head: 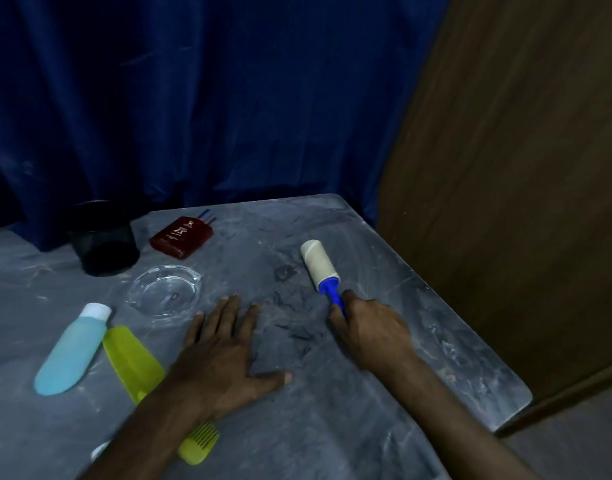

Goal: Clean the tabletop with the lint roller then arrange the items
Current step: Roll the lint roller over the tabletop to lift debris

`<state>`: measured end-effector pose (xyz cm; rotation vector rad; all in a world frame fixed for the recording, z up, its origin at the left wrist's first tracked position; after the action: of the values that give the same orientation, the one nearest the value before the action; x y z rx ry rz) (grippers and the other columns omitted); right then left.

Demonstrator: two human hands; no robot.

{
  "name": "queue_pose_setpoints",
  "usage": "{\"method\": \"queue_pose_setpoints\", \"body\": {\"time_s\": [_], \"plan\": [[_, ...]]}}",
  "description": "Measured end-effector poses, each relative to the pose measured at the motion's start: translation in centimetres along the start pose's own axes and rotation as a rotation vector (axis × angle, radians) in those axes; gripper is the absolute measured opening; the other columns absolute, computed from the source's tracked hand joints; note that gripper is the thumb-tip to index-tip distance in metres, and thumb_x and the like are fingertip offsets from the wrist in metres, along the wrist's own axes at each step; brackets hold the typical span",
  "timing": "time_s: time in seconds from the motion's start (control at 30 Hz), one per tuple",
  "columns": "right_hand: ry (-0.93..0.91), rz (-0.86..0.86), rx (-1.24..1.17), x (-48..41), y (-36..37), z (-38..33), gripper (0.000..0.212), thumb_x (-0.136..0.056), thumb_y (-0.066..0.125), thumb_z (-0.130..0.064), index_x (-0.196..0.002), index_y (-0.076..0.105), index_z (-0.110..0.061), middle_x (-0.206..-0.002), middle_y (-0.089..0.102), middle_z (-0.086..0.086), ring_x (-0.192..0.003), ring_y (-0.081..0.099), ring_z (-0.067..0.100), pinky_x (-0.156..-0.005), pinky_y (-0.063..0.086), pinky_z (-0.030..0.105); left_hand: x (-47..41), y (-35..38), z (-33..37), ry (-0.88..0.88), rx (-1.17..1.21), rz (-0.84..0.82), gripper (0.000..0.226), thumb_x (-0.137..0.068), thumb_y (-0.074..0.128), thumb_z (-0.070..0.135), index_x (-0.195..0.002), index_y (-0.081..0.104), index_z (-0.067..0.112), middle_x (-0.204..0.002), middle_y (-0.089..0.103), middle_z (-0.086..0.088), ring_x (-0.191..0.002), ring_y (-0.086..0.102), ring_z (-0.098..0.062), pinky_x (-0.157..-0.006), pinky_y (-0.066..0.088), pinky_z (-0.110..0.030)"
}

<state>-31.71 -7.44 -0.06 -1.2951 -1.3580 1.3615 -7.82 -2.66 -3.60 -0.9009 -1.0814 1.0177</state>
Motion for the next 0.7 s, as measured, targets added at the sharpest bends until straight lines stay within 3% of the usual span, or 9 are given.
{"method": "queue_pose_setpoints", "body": {"time_s": [0.13, 0.2, 0.3, 0.43, 0.57, 0.7], "plan": [[0.108, -0.027, -0.069, -0.2, -0.7, 3.0, 0.04, -0.104, 0.037, -0.052, -0.117, 0.056, -0.019, -0.088, 0.066, 0.005, -0.078, 0.066, 0.023, -0.07, 0.056, 0.041, -0.3, 0.2, -0.2, 0.0, -0.018, 0.0, 0.139, -0.055, 0.011, 0.111, -0.164, -0.024, 0.033, -0.174, -0.03, -0.004, -0.161, -0.025, -0.021, -0.13, -0.014, -0.047], [0.168, -0.043, -0.079, -0.2, -0.9, 4.7, 0.038, -0.105, 0.038, -0.052, -0.114, 0.055, -0.02, -0.087, 0.064, 0.003, -0.076, 0.064, 0.021, -0.07, 0.057, 0.041, -0.2, 0.3, -0.2, 0.004, -0.02, -0.006, 0.146, -0.043, -0.001, 0.113, -0.164, -0.024, 0.034, -0.173, -0.031, -0.004, -0.161, -0.025, -0.021, -0.13, -0.014, -0.046], [0.241, -0.003, -0.072, 0.2, -1.4, 7.1, 0.038, -0.105, 0.039, -0.05, -0.111, 0.057, -0.017, -0.09, 0.066, 0.006, -0.077, 0.062, 0.023, -0.068, 0.052, 0.04, -0.3, 0.4, -0.2, 0.008, -0.03, 0.009, 0.152, -0.031, -0.014, 0.112, -0.163, -0.025, 0.036, -0.173, -0.03, -0.002, -0.161, -0.025, -0.019, -0.13, -0.013, -0.045], [0.335, 0.018, -0.018, 1.1, -2.4, 9.8, 0.037, -0.106, 0.04, -0.046, -0.11, 0.059, -0.015, -0.082, 0.056, 0.0, -0.071, 0.054, 0.02, -0.063, 0.039, 0.033, -0.5, 0.7, -0.2, 0.0, -0.007, 0.038, 0.152, -0.031, -0.012, 0.113, -0.163, -0.024, 0.038, -0.174, -0.027, -0.001, -0.162, -0.021, -0.019, -0.13, -0.01, -0.045], [0.432, 0.037, -0.015, 2.0, -2.8, 11.9, 0.033, -0.105, 0.043, -0.047, -0.104, 0.058, -0.018, -0.081, 0.059, 0.0, -0.058, 0.046, 0.01, -0.051, 0.032, 0.03, -0.4, 0.4, 0.0, -0.001, -0.015, 0.027, 0.152, -0.03, -0.014, 0.112, -0.162, -0.026, 0.037, -0.174, -0.029, -0.001, -0.162, -0.021, -0.019, -0.13, -0.01, -0.045], [0.472, 0.012, -0.037, 2.4, -3.0, 12.8, 0.033, -0.106, 0.043, -0.046, -0.106, 0.059, -0.017, -0.072, 0.051, -0.008, -0.059, 0.048, 0.005, -0.048, 0.031, 0.025, -0.2, 0.2, 0.1, -0.006, -0.019, 0.027, 0.154, -0.028, -0.016, 0.111, -0.163, -0.024, 0.037, -0.174, -0.028, -0.002, -0.162, -0.022, -0.02, -0.13, -0.011, -0.045]]}}
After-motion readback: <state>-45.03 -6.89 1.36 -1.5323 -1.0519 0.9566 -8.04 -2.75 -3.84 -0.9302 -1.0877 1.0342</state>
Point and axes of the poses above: each hand's wrist, its own x-axis away from the middle knuckle, its own y-axis out of the palm, z = x × y, the point moved 1 cm from there along -x, towards the middle knuckle
